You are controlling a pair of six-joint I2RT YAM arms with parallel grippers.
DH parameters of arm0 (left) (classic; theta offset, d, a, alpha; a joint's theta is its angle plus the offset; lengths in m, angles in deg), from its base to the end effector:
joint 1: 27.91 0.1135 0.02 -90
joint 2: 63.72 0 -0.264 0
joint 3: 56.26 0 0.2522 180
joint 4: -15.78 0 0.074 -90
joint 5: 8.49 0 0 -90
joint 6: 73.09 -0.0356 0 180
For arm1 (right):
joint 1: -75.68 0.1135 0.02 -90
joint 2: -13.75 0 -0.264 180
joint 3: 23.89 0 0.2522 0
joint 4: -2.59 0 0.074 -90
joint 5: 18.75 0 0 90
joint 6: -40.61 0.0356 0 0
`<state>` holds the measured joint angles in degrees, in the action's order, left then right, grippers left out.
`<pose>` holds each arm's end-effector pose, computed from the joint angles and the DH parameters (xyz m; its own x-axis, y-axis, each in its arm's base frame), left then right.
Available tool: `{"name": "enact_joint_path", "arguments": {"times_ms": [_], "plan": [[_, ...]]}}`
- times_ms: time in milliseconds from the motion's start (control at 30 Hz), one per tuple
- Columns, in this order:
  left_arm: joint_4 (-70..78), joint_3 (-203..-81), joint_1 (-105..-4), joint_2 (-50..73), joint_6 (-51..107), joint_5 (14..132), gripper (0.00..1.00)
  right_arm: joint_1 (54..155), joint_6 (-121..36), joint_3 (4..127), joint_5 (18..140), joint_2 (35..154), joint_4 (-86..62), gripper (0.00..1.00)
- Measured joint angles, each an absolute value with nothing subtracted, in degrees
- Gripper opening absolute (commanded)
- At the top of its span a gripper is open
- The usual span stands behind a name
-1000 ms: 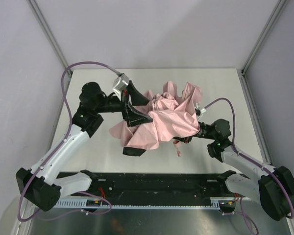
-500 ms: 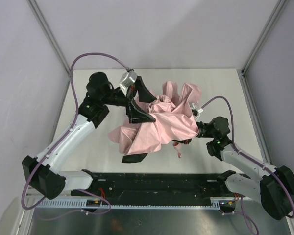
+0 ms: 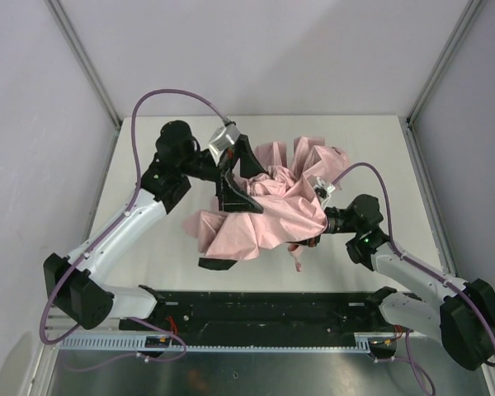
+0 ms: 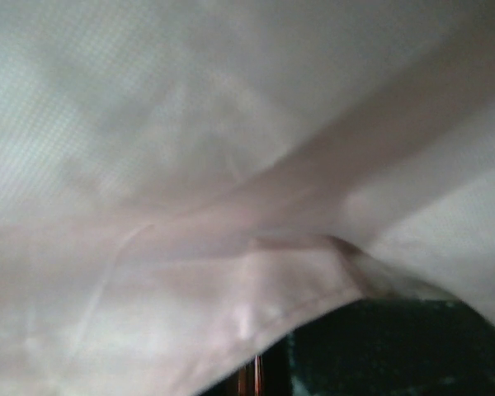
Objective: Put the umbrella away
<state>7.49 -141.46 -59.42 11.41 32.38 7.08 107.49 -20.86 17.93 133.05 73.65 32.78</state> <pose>0.2243 -0.1777 0.4154 -0.2308 0.0575 -0.9713 0.9334 -0.2688 -0.2378 0.1671 0.1406 0.2827 -0.3121 0.0720 -0.9473 -0.9473 -0.0991 0.3046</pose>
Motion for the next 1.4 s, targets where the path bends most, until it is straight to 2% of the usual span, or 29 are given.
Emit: {"name": "enact_joint_path", "arguments": {"times_ms": [400, 467, 600, 700, 867, 933, 967, 1000, 1067, 1233, 1300, 1400], "plan": [[6.75, -137.43, -60.14, 7.72, 29.45, 4.76, 1.00, 107.12, -15.92, 17.97, 139.10, 73.87, 34.79, 0.00], [6.81, -137.39, -60.86, 7.74, 28.90, 4.74, 0.96, 107.29, -14.17, 17.97, 139.87, 74.44, 36.49, 0.00], [7.27, -137.37, -62.17, 7.89, 28.53, 5.03, 0.72, 108.10, -8.73, 17.97, 141.88, 77.28, 43.95, 0.00], [8.06, -137.41, -63.05, 7.92, 28.51, 5.53, 0.59, 109.15, -5.56, 17.97, 143.47, 79.14, 48.93, 0.00], [9.63, -137.41, -63.99, 8.05, 29.71, 5.88, 0.28, 110.09, -1.06, 17.97, 145.83, 82.29, 57.26, 0.00], [10.40, -137.41, -64.23, 8.03, 30.02, 6.16, 0.10, 110.14, -0.66, 17.99, 146.18, 82.46, 58.46, 0.00], [10.62, -137.41, -64.25, 7.94, 30.26, 6.29, 0.05, 110.07, -1.23, 17.99, 146.10, 82.22, 58.09, 0.00], [10.64, -137.39, -64.27, 7.79, 30.36, 6.45, 0.03, 109.98, -2.54, 18.01, 145.75, 81.63, 56.67, 0.05], [10.66, -137.28, -64.27, 7.33, 30.39, 6.91, 0.01, 109.68, -6.35, 18.08, 144.46, 79.40, 51.68, 0.30], [10.64, -136.28, -64.18, 5.32, 29.47, 8.65, 0.00, 109.30, -18.45, 18.76, 134.12, 70.88, 31.49, 0.74], [10.40, -135.90, -63.94, 4.68, 28.99, 9.11, 0.00, 109.30, -22.87, 19.24, 128.17, 67.97, 22.99, 0.83], [9.83, -134.79, -62.48, 3.61, 28.11, 9.57, 0.00, 109.30, -27.07, 19.67, 119.65, 63.73, 12.52, 0.91]]}}
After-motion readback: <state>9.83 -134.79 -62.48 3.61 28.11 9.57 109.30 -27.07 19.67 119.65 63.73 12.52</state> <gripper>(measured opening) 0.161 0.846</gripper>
